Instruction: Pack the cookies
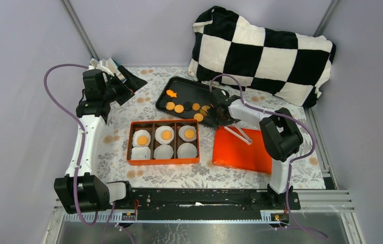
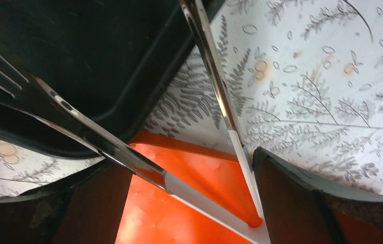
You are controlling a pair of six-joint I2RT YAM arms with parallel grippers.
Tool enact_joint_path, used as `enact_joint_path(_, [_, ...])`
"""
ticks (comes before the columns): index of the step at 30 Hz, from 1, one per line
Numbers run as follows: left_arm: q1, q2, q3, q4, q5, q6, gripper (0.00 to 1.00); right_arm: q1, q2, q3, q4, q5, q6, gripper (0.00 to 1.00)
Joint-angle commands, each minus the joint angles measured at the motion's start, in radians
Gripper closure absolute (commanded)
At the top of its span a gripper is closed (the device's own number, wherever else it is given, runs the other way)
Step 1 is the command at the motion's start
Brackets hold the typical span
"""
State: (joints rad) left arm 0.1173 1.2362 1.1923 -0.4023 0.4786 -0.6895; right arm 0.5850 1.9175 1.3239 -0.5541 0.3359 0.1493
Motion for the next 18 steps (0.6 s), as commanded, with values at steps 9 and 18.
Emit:
enact_joint_path(9, [-0.011, 0.017, -0.025, 0.052, 0.003, 0.004, 0.01, -0.048, 0.072, 0.160, -0.007, -0.168, 0.021, 0.41])
enact_joint_path(18, [-0.024, 0.019, -0.017, 0.056, -0.001, -0.003, 0.01, -0.050, -0.005, 0.210, -0.022, -0.112, 0.011, 0.45])
